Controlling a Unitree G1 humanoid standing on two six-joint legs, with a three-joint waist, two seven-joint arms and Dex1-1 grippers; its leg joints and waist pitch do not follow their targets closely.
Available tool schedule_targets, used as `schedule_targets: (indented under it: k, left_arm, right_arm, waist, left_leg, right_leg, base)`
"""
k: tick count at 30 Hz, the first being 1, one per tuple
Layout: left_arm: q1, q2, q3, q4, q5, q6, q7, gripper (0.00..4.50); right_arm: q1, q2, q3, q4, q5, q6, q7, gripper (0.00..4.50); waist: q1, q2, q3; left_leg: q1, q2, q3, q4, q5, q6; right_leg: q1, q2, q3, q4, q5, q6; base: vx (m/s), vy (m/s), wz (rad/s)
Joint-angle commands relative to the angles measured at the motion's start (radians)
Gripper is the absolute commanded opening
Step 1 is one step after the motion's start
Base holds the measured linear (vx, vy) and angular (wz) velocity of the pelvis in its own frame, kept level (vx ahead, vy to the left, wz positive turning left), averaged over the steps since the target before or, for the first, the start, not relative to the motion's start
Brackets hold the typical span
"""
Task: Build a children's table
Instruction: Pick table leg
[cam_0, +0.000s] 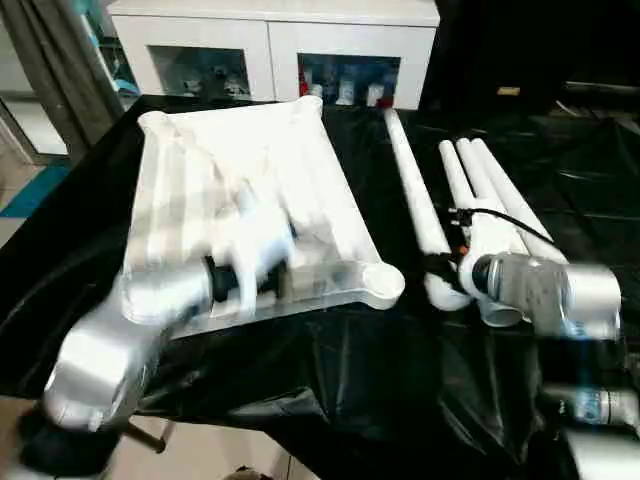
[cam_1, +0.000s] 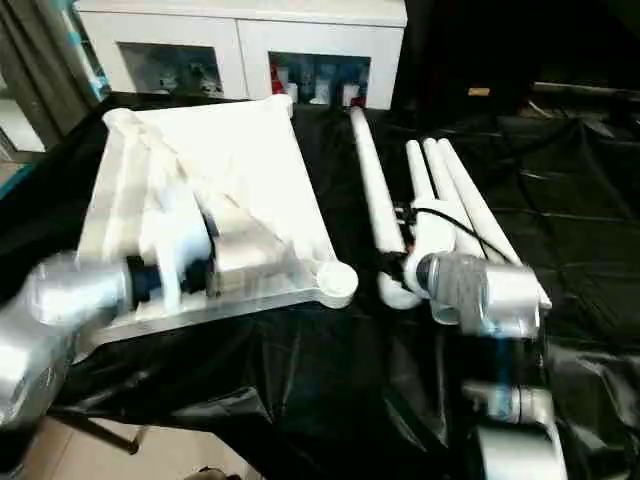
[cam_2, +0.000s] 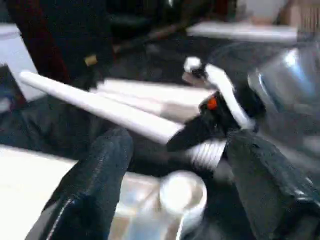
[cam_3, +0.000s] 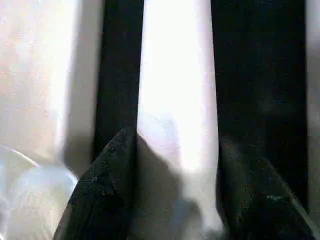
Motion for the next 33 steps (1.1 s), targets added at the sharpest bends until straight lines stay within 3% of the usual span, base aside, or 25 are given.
schedule_targets:
  k: [1, 3, 6, 10, 13, 16, 29, 33]
  left_arm:
    - [-0.047, -0.036, 0.050, 0.051, -0.014, 0.031, 0.094, 3.79]
    - [-0.078, -0.069, 0.071, 0.082, -0.014, 0.045, 0.144, 3.94]
    - [-0.166, -0.194, 0.173, 0.151, -0.135, 0.157, 0.244, 4.15]
    - [-0.216, -0.281, 0.220, 0.192, -0.216, 0.210, 0.306, 4.46]
    - [-0.225, -0.310, 0.218, 0.201, -0.250, 0.229, 0.311, 4.50]
    - [-0.234, -0.340, 0.220, 0.197, -0.271, 0.260, 0.318, 4.50]
    - [-0.266, -0.404, 0.249, 0.209, -0.357, 0.321, 0.382, 4.50]
    - [-0.277, -0.423, 0.278, 0.228, -0.381, 0.334, 0.421, 4.15]
  right_arm:
    - [0.012, -0.003, -0.019, -0.047, 0.040, -0.094, 0.059, 1.95]
    - [0.017, 0.001, -0.036, -0.057, 0.062, -0.106, 0.083, 1.95]
    - [0.039, 0.026, -0.083, -0.157, 0.194, -0.106, 0.205, 1.95]
    - [0.074, 0.034, -0.082, -0.267, 0.314, -0.089, 0.316, 1.95]
    - [0.107, 0.020, -0.043, -0.311, 0.346, -0.106, 0.367, 1.95]
    - [0.124, 0.009, -0.027, -0.336, 0.370, -0.108, 0.403, 1.95]
    - [0.152, -0.027, 0.005, -0.392, 0.431, -0.097, 0.442, 1.95]
    - [0.154, -0.031, 0.008, -0.397, 0.446, -0.093, 0.448, 1.95]
  waist:
    - [0.007, -0.010, -0.094]
    - [0.009, -0.012, -0.094]
    - [0.012, -0.012, -0.096]
    - [0.022, -0.016, -0.099]
    - [0.026, -0.016, -0.098]
    - [0.028, -0.015, -0.097]
    - [0.025, -0.022, -0.093]
    - [0.027, -0.022, -0.090]
  left_leg:
    - [-0.002, 0.034, -0.003, -0.054, -0.052, 0.034]
    - [-0.003, 0.034, -0.005, -0.054, -0.048, 0.041]
    - [-0.003, 0.031, -0.003, -0.048, -0.046, 0.055]
    - [-0.010, 0.032, -0.008, -0.044, -0.016, 0.106]
    - [-0.008, 0.032, -0.008, -0.045, -0.024, 0.110]
    - [-0.005, 0.035, -0.009, -0.046, -0.038, 0.093]
    - [-0.007, 0.031, -0.011, -0.046, -0.098, 0.059]
    - [-0.009, 0.029, -0.013, -0.047, -0.101, 0.062]
  right_leg:
    - [0.071, -0.049, 0.047, -0.068, -0.093, -0.234]
    - [0.071, -0.047, 0.045, -0.068, -0.092, -0.230]
    - [0.074, -0.049, 0.045, -0.067, -0.085, -0.237]
    - [0.075, -0.049, 0.039, -0.066, -0.057, -0.246]
    - [0.073, -0.049, 0.039, -0.072, -0.093, -0.236]
    - [0.070, -0.049, 0.038, -0.075, -0.133, -0.225]
    - [0.064, -0.048, 0.033, -0.095, -0.299, -0.146]
    - [0.062, -0.047, 0.031, -0.100, -0.319, -0.136]
  base:
    - [0.000, 0.000, 0.00]
    - [0.000, 0.000, 0.00]
    - [0.000, 0.000, 0.00]
    - [0.000, 0.000, 0.00]
    - [0.000, 0.000, 0.00]
    - [0.000, 0.000, 0.00]
    - [0.000, 0.000, 0.00]
    - [0.000, 0.000, 0.00]
